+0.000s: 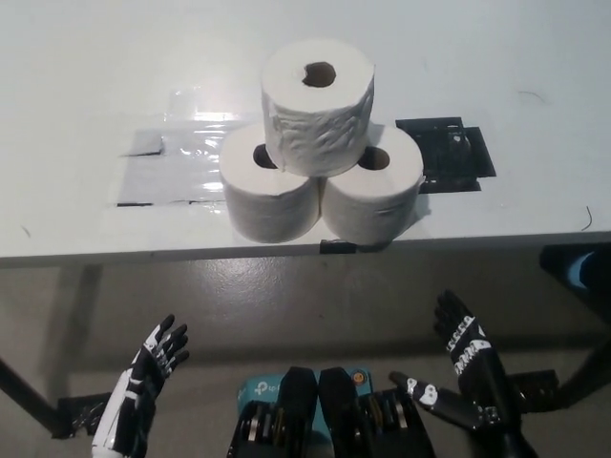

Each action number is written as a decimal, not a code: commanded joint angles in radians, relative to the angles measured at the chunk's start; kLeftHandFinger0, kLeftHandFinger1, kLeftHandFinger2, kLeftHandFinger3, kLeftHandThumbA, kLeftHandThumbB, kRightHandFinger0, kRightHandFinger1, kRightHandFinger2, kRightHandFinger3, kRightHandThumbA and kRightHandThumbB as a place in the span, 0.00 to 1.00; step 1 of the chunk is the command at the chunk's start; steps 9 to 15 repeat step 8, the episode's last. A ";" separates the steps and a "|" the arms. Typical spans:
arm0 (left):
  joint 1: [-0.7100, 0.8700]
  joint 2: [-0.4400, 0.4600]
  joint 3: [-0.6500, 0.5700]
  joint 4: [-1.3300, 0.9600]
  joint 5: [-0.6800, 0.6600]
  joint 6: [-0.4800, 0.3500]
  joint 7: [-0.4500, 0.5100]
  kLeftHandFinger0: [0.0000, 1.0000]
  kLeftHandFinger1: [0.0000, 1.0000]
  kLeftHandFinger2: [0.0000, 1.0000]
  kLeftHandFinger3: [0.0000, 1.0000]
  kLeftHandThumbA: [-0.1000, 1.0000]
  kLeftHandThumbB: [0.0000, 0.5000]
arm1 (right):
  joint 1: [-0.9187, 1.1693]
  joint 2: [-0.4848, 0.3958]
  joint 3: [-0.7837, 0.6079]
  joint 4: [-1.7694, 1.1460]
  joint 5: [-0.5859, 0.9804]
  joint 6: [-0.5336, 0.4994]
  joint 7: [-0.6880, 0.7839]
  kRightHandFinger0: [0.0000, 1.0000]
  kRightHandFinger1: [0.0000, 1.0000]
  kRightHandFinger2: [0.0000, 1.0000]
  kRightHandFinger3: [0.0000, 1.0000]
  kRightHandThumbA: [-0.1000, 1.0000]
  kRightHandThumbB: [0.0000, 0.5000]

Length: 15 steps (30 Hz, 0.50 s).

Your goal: A few rolls of toilet paper are kept infront of the robot and the robot uses its right hand to lift one of the rolls and and places it on top of the other rolls to stack it.

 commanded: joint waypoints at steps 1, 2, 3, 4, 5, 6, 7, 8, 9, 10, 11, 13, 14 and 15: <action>0.001 -0.010 0.006 -0.048 0.011 -0.022 0.031 1.00 1.00 1.00 1.00 1.00 0.34 | -0.026 -0.021 0.014 0.015 -0.002 -0.152 -0.060 1.00 1.00 1.00 1.00 1.00 0.22; 0.002 -0.011 0.006 -0.049 0.020 -0.024 0.036 1.00 1.00 1.00 1.00 1.00 0.34 | -0.027 -0.026 0.017 0.017 -0.004 -0.153 -0.063 1.00 1.00 1.00 1.00 1.00 0.20; 0.004 -0.012 0.008 -0.047 0.022 -0.025 0.039 1.00 1.00 1.00 1.00 1.00 0.36 | -0.026 -0.029 0.020 0.016 -0.007 -0.153 -0.067 1.00 1.00 1.00 1.00 1.00 0.21; 0.005 -0.014 0.009 -0.047 0.023 -0.025 0.039 1.00 1.00 1.00 1.00 1.00 0.36 | -0.025 -0.031 0.024 0.015 -0.008 -0.153 -0.070 1.00 1.00 1.00 1.00 1.00 0.21; 0.007 -0.014 0.011 -0.045 0.024 -0.028 0.040 1.00 1.00 1.00 1.00 1.00 0.37 | -0.023 -0.031 0.028 0.012 -0.005 -0.153 -0.072 1.00 1.00 1.00 1.00 1.00 0.19; 0.008 -0.016 0.013 -0.043 0.020 -0.030 0.040 1.00 1.00 1.00 1.00 1.00 0.35 | -0.022 -0.034 0.033 0.011 -0.004 -0.153 -0.075 1.00 1.00 1.00 1.00 1.00 0.20; 0.008 -0.017 0.016 -0.042 0.019 -0.034 0.040 1.00 1.00 1.00 1.00 1.00 0.35 | -0.023 -0.036 0.037 0.013 -0.003 -0.153 -0.078 1.00 1.00 1.00 1.00 1.00 0.19; 0.008 -0.017 0.016 -0.042 0.019 -0.034 0.040 1.00 1.00 1.00 1.00 1.00 0.35 | -0.023 -0.036 0.037 0.013 -0.003 -0.153 -0.078 1.00 1.00 1.00 1.00 1.00 0.19; 0.008 -0.017 0.016 -0.042 0.019 -0.034 0.040 1.00 1.00 1.00 1.00 1.00 0.35 | -0.023 -0.036 0.037 0.013 -0.003 -0.153 -0.078 1.00 1.00 1.00 1.00 1.00 0.19; 0.008 -0.017 0.016 -0.042 0.019 -0.034 0.040 1.00 1.00 1.00 1.00 1.00 0.35 | -0.023 -0.036 0.037 0.013 -0.003 -0.153 -0.078 1.00 1.00 1.00 1.00 1.00 0.19; 0.008 -0.017 0.016 -0.042 0.019 -0.034 0.040 1.00 1.00 1.00 1.00 1.00 0.35 | -0.023 -0.036 0.037 0.013 -0.003 -0.153 -0.078 1.00 1.00 1.00 1.00 1.00 0.19; 0.008 -0.017 0.016 -0.042 0.019 -0.034 0.040 1.00 1.00 1.00 1.00 1.00 0.35 | -0.023 -0.036 0.037 0.013 -0.003 -0.153 -0.078 1.00 1.00 1.00 1.00 1.00 0.19; 0.008 -0.017 0.016 -0.042 0.019 -0.034 0.040 1.00 1.00 1.00 1.00 1.00 0.35 | -0.023 -0.036 0.037 0.013 -0.003 -0.153 -0.078 1.00 1.00 1.00 1.00 1.00 0.19; 0.008 -0.017 0.016 -0.042 0.019 -0.034 0.040 1.00 1.00 1.00 1.00 1.00 0.35 | -0.023 -0.036 0.037 0.013 -0.003 -0.153 -0.078 1.00 1.00 1.00 1.00 1.00 0.19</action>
